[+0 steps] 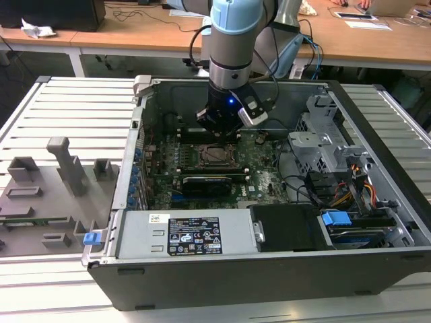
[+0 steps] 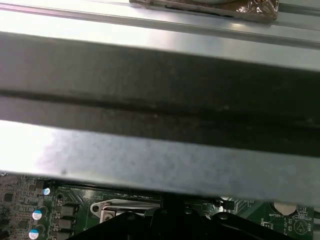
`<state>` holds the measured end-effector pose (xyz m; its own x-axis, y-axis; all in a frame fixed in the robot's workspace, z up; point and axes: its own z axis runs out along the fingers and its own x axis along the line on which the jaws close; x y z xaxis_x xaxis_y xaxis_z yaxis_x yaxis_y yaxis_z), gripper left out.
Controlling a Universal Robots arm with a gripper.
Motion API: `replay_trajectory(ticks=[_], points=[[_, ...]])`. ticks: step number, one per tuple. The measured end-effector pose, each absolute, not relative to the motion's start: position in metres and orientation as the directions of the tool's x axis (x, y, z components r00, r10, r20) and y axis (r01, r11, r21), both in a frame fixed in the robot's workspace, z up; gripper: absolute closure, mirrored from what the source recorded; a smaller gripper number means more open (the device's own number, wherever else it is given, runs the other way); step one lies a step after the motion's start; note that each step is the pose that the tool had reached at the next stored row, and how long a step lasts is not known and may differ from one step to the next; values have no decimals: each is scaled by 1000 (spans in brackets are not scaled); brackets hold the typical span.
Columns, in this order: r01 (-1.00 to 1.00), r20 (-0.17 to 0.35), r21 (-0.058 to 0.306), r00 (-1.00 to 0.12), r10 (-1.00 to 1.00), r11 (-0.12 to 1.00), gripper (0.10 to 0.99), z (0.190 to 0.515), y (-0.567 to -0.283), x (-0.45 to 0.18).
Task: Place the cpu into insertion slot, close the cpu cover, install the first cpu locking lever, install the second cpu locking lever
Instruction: 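Install the first cpu locking lever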
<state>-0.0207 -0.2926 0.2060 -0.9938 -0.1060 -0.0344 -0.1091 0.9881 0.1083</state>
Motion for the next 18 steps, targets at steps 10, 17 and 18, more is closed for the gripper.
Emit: replay_trajectory(ticks=[10,17,18], points=[[-109,-31,77,-994,-107,991,980,203,-293,-21],[-109,-31,76,-994,-107,991,980,201,-291,-20],[-109,-31,77,-994,-107,991,980,201,-291,-20]])
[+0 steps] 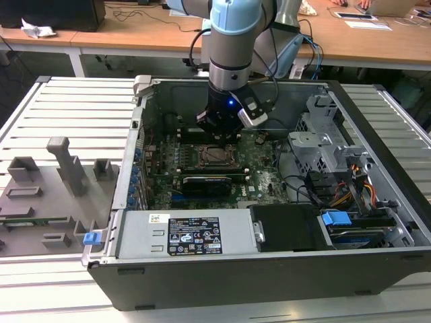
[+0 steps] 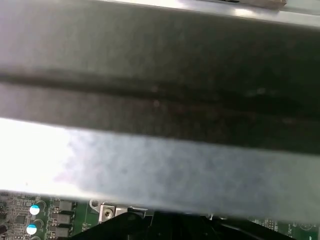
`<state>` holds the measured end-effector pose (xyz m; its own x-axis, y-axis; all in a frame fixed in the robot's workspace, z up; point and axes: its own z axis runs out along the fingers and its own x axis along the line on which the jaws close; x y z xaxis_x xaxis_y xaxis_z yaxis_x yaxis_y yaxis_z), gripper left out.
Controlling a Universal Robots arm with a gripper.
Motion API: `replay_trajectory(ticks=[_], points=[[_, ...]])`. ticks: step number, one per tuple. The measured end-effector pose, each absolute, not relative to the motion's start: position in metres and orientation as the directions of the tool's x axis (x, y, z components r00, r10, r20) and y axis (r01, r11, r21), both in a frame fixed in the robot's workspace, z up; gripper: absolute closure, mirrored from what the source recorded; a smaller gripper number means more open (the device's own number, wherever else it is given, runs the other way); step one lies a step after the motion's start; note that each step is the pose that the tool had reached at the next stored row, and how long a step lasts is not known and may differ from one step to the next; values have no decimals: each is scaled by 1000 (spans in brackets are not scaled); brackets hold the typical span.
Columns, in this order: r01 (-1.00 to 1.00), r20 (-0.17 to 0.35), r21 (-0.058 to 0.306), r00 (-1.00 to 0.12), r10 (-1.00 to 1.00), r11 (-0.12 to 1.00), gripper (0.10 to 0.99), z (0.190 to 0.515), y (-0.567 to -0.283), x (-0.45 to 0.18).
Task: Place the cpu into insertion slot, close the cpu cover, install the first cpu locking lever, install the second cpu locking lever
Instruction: 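Install the first cpu locking lever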
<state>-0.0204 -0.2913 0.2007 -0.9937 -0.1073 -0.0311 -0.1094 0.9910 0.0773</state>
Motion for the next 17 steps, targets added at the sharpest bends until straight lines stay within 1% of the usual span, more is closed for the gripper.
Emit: replay_trajectory(ticks=[5,8,11,17], points=[[-110,-32,87,-994,-108,990,980,201,-291,-20],[-111,-33,87,-994,-108,990,980,202,-291,-20],[-111,-32,86,-994,-108,990,980,212,-291,-20],[-111,-32,84,-994,-108,990,980,212,-292,-20]])
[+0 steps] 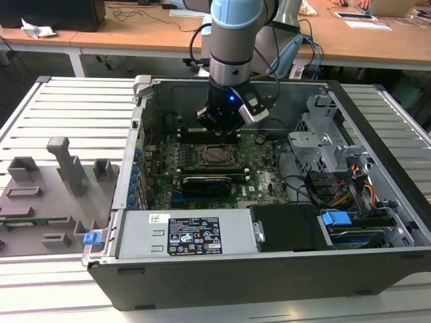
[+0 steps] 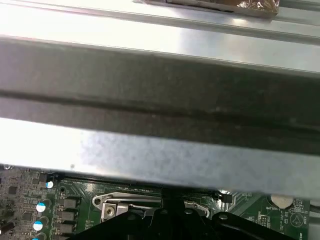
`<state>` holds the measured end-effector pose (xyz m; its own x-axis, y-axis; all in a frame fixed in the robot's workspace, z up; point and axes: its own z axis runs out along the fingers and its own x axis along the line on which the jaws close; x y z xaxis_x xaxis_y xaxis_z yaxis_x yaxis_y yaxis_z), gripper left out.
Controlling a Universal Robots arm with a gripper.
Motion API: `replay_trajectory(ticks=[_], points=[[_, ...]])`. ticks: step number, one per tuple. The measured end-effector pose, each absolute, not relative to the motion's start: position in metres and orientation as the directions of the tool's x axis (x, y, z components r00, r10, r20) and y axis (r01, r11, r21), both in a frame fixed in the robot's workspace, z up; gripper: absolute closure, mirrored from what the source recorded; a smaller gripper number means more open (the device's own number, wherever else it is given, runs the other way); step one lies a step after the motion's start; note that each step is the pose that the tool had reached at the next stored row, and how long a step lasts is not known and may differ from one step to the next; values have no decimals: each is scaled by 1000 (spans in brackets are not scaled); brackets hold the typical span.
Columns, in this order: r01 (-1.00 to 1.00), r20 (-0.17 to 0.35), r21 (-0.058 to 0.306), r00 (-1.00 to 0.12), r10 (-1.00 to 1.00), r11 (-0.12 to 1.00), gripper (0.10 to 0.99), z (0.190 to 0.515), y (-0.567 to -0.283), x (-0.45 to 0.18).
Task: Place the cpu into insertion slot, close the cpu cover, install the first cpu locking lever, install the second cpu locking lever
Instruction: 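Install the first cpu locking lever, then install the second cpu locking lever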
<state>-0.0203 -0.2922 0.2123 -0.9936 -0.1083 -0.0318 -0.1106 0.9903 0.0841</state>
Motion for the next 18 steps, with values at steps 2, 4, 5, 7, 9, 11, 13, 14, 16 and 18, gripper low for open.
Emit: replay_trajectory(ticks=[2,4,5,7,9,11,13,14,16,18], points=[[-111,-32,84,-994,-108,990,980,212,-293,-20],[-111,-32,84,-994,-108,990,980,212,-294,-20],[-111,-32,84,-994,-108,990,980,212,-294,-20],[-111,-32,84,-994,-108,990,980,212,-297,-20],[-111,-32,84,-994,-108,990,980,212,-300,-20],[-111,-32,84,-994,-108,990,980,212,-301,-20],[-111,-32,84,-994,-108,990,980,212,-302,-20],[-111,-32,84,-994,-108,990,980,212,-303,-20],[-111,-32,84,-994,-108,990,980,212,-304,-20],[-111,-32,84,-994,-108,990,980,212,-306,-20]])
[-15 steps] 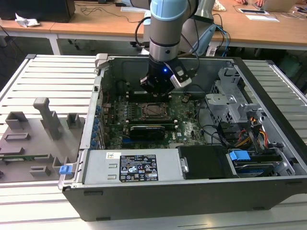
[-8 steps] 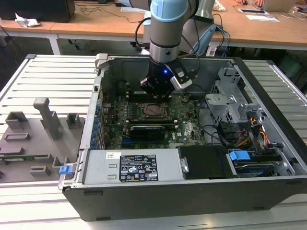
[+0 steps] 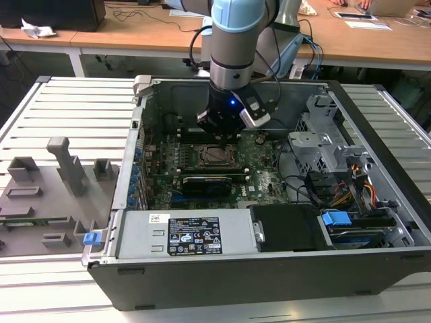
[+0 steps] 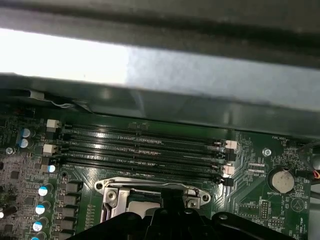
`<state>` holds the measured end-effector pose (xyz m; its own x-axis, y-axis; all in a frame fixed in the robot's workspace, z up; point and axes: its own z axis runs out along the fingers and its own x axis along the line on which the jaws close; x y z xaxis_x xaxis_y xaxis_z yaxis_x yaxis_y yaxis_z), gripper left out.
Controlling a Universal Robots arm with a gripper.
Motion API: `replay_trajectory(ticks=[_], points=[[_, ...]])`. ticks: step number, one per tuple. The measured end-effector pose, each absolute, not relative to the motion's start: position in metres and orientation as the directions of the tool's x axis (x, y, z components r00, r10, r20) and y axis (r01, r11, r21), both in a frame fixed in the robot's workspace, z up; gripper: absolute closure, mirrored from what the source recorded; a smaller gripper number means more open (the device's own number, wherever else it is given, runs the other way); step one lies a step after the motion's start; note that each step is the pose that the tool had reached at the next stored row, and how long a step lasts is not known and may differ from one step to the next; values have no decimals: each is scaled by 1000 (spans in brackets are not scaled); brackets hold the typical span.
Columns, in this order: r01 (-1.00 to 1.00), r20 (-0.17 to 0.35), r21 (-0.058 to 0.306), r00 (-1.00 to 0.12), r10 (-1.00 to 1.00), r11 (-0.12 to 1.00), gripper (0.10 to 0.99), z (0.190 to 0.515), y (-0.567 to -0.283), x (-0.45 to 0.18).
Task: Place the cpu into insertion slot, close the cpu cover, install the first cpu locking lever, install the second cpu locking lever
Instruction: 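Install the second cpu locking lever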
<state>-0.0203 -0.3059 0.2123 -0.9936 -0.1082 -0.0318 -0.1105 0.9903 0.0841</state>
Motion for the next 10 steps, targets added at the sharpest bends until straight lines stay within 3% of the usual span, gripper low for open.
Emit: replay_trajectory(ticks=[10], points=[[-111,-32,84,-994,-108,990,980,212,-313,-20]])
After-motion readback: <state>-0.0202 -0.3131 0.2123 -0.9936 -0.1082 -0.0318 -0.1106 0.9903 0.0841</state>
